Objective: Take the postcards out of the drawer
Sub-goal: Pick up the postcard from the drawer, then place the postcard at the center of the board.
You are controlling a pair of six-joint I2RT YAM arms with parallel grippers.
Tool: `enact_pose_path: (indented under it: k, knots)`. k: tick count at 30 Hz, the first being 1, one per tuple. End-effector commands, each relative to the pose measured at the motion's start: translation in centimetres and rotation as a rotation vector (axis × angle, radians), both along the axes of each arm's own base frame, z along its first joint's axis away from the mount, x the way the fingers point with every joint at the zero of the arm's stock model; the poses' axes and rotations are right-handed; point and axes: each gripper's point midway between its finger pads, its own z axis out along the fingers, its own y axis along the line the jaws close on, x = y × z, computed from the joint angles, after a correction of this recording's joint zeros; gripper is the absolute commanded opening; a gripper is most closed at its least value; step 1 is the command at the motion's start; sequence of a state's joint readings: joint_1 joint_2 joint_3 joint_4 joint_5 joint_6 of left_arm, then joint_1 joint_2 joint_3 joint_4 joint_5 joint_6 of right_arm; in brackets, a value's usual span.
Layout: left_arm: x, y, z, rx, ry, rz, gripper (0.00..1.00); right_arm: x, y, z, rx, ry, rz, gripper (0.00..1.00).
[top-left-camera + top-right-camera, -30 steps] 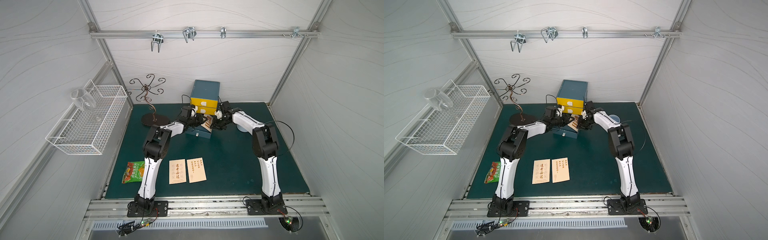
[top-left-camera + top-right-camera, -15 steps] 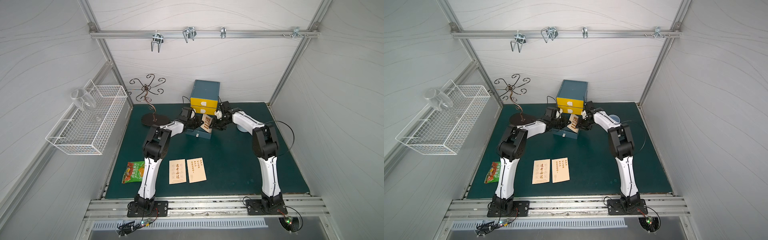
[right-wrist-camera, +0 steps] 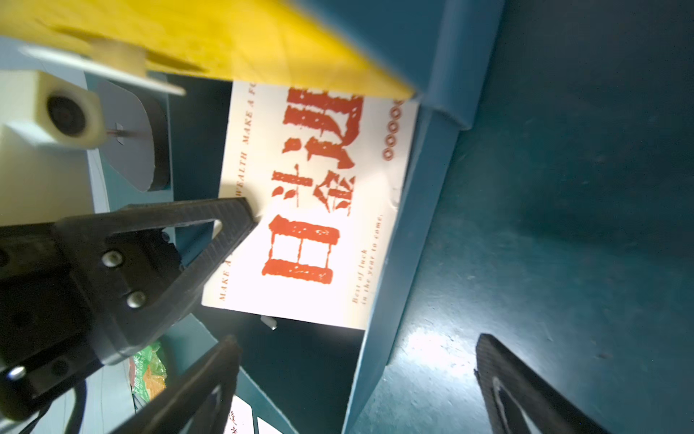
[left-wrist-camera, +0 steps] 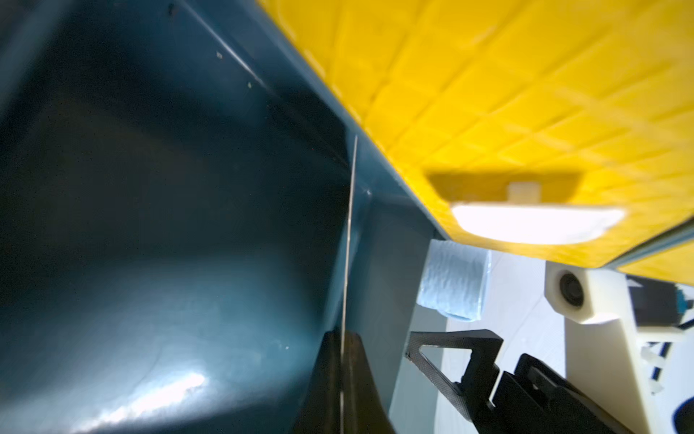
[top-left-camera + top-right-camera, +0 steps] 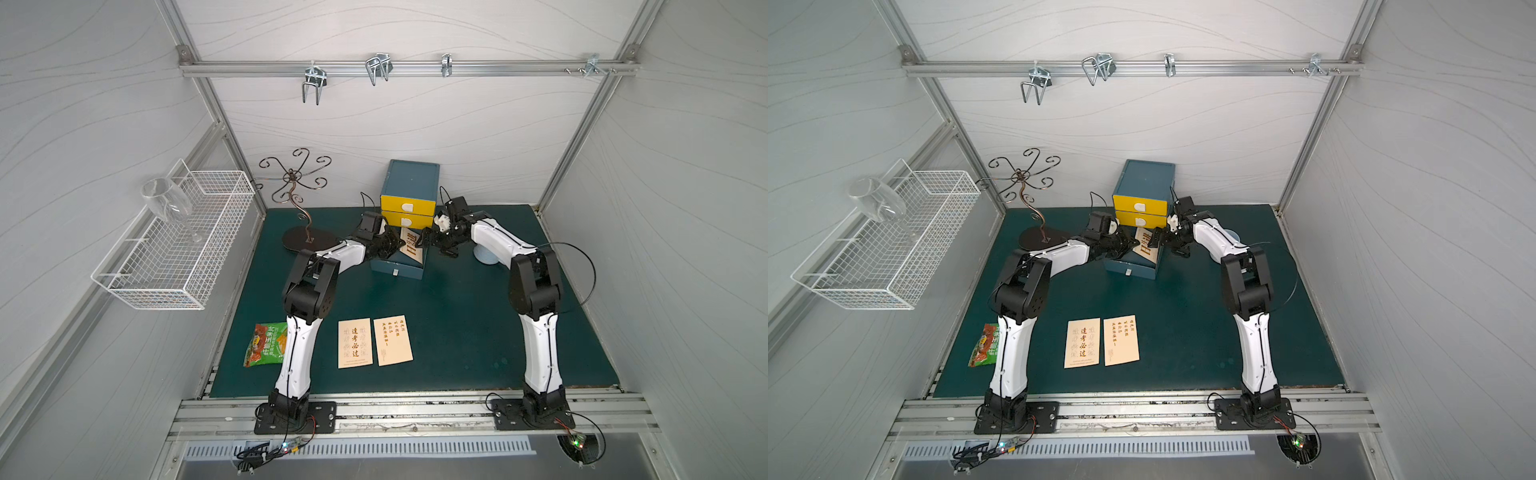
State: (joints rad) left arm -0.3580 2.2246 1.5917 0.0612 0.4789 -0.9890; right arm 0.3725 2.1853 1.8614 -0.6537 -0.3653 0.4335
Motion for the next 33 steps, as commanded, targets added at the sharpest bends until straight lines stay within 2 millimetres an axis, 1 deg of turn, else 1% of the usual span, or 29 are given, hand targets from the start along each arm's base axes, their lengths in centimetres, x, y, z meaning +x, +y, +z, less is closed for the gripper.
enact_pose_path:
  k: [1, 6, 9, 12, 14, 16, 19, 21, 23, 25, 27, 28, 30, 33]
  knots:
    - [1.6, -0.4, 6.1, -0.098, -0.09, 0.037, 0.0, 0.0, -0.7, 3.5, 0.009, -0.063, 0.005, 0.99]
    - [1.2, -0.5, 7.5, -0.129, -0.088, 0.037, 0.0, -0.2, -1.0, 4.8, 0.032, -0.078, 0.009, 0.99]
    - [0.6, -0.5, 8.7, -0.152, -0.091, 0.032, 0.0, -0.4, -1.3, 6.6, 0.062, -0.107, 0.018, 0.99]
    - [-0.6, -0.6, 10.0, -0.185, -0.09, 0.013, 0.0, -1.0, -1.8, 8.6, 0.117, -0.142, 0.035, 0.99]
    - [-1.7, -0.6, 10.6, -0.197, -0.087, -0.005, 0.0, -1.7, -2.3, 9.8, 0.186, -0.157, 0.05, 0.99]
    - [-3.4, -0.5, 11.0, -0.203, -0.089, -0.019, 0.0, -2.8, -3.0, 10.4, 0.282, -0.151, 0.054, 0.99]
    - [-6.0, -0.4, 10.9, -0.205, -0.082, -0.05, 0.0, -4.6, -4.2, 10.4, 0.409, -0.123, 0.051, 0.99]
    - [-7.5, -0.4, 11.2, -0.224, -0.092, -0.065, 0.0, -5.8, -4.7, 10.3, 0.464, -0.103, 0.058, 0.99]
    - [-8.8, -0.7, 12.1, -0.262, -0.128, -0.085, 0.0, -7.3, -4.7, 10.4, 0.52, -0.087, 0.091, 0.99]
    - [-10.5, -1.5, 13.2, -0.298, -0.166, -0.142, 0.0, -8.7, -4.5, 10.3, 0.562, -0.071, 0.113, 0.99]
    - [-11.9, -2.0, 13.7, -0.31, -0.177, -0.192, 0.0, -9.9, -4.5, 10.5, 0.604, -0.071, 0.128, 0.96]
    - [-12.5, -2.3, 14.6, -0.326, -0.218, -0.215, 0.0, -10.5, -4.4, 10.8, 0.628, -0.077, 0.138, 0.93]
    - [-13.9, -2.7, 15.0, -0.349, -0.249, -0.245, 0.0, -11.5, -4.4, 11.0, 0.659, -0.082, 0.142, 0.9]
    - [-15.8, -3.0, 15.3, -0.381, -0.277, -0.27, 0.0, -12.6, -4.6, 10.6, 0.668, -0.076, 0.131, 0.88]
